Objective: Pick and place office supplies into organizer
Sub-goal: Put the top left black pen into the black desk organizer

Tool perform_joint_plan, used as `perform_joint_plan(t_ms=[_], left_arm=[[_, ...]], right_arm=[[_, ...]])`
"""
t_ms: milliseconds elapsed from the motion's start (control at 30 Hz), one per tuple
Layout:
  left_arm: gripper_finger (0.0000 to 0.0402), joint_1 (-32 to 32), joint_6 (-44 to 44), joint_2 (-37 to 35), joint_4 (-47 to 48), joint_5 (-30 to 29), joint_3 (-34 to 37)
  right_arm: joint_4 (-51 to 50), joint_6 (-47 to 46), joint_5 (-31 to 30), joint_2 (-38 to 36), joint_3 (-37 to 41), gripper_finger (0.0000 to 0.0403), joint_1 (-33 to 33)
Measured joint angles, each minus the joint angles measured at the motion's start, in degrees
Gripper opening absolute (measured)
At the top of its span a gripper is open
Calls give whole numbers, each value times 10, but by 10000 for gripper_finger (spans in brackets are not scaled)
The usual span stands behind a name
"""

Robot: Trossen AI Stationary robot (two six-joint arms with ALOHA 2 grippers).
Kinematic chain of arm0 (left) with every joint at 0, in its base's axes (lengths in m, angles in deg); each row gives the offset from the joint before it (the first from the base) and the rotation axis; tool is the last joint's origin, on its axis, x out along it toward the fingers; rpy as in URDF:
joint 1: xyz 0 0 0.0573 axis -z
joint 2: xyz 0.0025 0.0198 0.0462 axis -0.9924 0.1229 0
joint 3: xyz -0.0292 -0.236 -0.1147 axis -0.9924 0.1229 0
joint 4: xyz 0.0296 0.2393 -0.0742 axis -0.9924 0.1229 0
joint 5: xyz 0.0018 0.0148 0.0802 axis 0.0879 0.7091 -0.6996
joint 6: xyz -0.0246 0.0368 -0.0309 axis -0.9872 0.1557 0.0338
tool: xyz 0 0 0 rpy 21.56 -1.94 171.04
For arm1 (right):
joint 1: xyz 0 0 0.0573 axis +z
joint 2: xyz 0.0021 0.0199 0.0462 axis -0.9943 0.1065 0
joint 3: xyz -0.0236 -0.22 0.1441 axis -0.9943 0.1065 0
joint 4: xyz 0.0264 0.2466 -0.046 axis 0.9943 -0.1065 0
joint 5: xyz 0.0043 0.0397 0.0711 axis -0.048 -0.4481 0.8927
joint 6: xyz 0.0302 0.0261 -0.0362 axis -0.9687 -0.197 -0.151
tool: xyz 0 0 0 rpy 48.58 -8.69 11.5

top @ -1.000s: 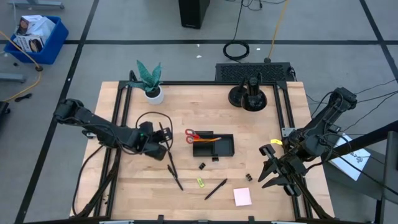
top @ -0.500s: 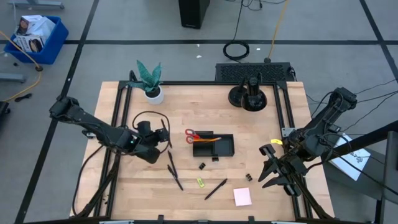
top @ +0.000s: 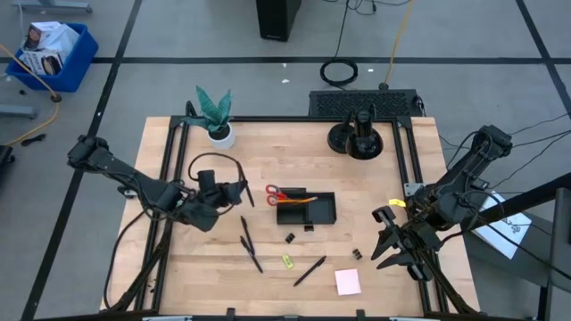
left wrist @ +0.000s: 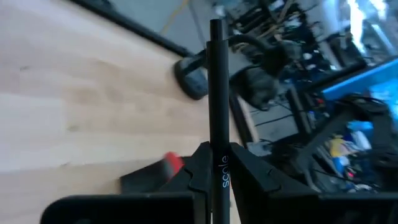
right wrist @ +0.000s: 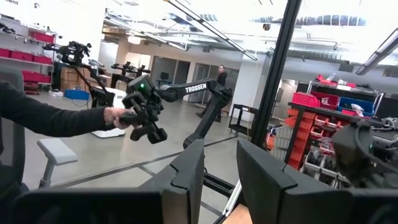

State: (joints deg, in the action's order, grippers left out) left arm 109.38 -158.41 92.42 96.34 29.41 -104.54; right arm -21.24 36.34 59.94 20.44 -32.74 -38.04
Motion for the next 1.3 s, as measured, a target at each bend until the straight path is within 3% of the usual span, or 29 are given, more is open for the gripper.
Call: perform_joint_plan(t_ms=[400, 600, 833, 1300], left_arm=[[44, -1, 320, 0, -298, -7, 0], [44, -1, 444, 0, -378, 28, 0], [44, -1, 496, 0, -411, 34, 0], [44, -1, 513, 0, -412, 36, 0]], right_arm=[[1, 1, 0, 0, 0, 91, 0], [3, 2, 0, 0, 0, 91, 0], [4, 3, -4, 0, 0, 91, 0], [4, 17, -4, 0, 0, 89, 0]])
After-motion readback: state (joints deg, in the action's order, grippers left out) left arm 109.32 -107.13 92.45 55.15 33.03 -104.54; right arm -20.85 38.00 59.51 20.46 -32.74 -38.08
